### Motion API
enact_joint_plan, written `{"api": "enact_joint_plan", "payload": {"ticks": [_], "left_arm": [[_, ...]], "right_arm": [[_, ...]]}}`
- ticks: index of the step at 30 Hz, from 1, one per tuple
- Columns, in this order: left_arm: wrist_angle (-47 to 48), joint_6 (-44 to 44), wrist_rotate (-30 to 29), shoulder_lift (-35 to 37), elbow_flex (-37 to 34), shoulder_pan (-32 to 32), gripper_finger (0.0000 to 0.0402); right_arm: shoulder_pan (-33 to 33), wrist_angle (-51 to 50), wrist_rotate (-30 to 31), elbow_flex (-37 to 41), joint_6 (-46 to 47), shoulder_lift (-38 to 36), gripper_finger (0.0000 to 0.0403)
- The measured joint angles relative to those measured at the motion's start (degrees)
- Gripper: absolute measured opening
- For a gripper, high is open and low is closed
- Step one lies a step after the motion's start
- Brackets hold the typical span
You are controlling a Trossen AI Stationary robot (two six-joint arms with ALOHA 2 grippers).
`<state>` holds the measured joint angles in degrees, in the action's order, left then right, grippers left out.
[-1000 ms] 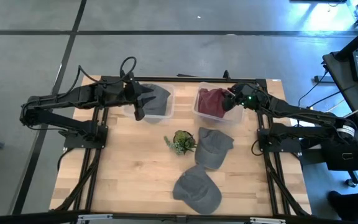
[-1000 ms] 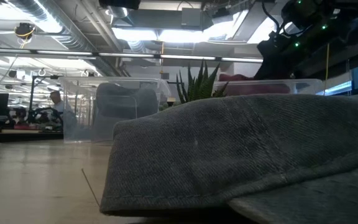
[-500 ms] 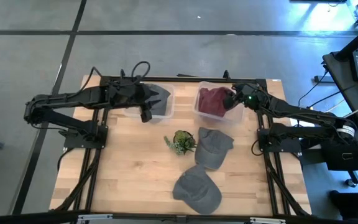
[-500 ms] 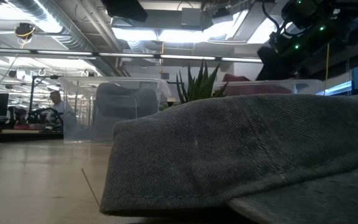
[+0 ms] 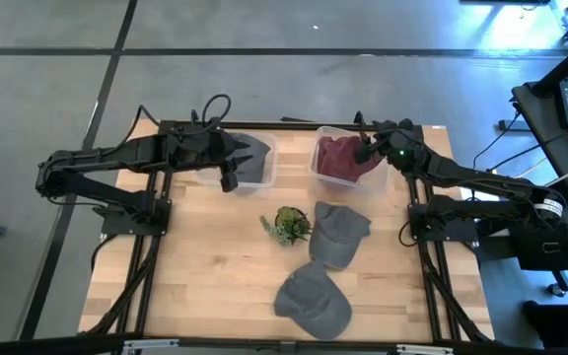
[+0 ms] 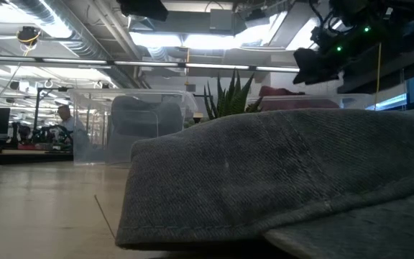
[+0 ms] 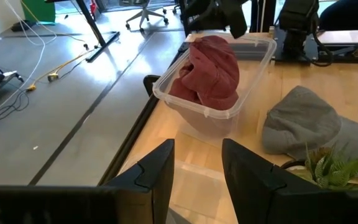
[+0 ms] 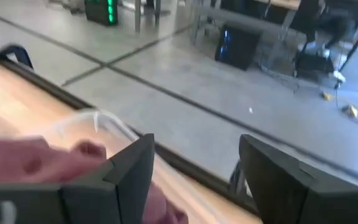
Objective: Pick & Place hat
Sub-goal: Put the top gray cap into the left transparent bin
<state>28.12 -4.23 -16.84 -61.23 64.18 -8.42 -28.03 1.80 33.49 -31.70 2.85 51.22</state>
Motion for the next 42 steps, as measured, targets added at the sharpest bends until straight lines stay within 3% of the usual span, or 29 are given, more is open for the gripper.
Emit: {"api": "enact_joint_plan", "payload": {"ticks": [4,11,13,15,20,22,30,37,42], "left_arm": [[0.4,0.0,0.0,0.0,0.0,0.0,0.013],[0.5,0.0,0.0,0.0,0.0,0.0,0.0131],[0.6,0.0,0.0,0.0,0.0,0.0,0.0132],[0.6,0.0,0.0,0.0,0.0,0.0,0.0131],[0.5,0.0,0.0,0.0,0.0,0.0,0.0128],[0.4,0.0,0.0,0.0,0.0,0.0,0.0128],[0.4,0.0,0.4,0.0,0.0,0.0,0.0128],[0.4,0.0,0.4,0.0,0.0,0.0,0.0128],[0.4,0.4,0.4,0.0,0.0,0.0,0.0128]], "right_arm": [[0.2,5.2,-2.5,0.0,-4.1,-0.2,0.0233],[5.4,3.4,-33.8,0.0,-7.4,-1.9,0.0233],[8.7,2.4,-37.1,0.0,-5.1,-2.2,0.0233],[13.0,0.3,-35.0,-0.4,-2.1,-2.3,0.0233],[23.8,-18.2,-18.6,-7.5,0.8,-0.9,0.0233],[27.5,-25.7,-15.5,-11.1,4.9,0.3,0.0233],[38.3,-47.8,-17.6,-18.5,33.8,8.0,0.0233],[43.3,-50.3,-15.2,-14.8,57.6,18.7,0.0233],[44.2,-50.1,-14.2,-13.5,68.6,24.8,0.0233]]}}
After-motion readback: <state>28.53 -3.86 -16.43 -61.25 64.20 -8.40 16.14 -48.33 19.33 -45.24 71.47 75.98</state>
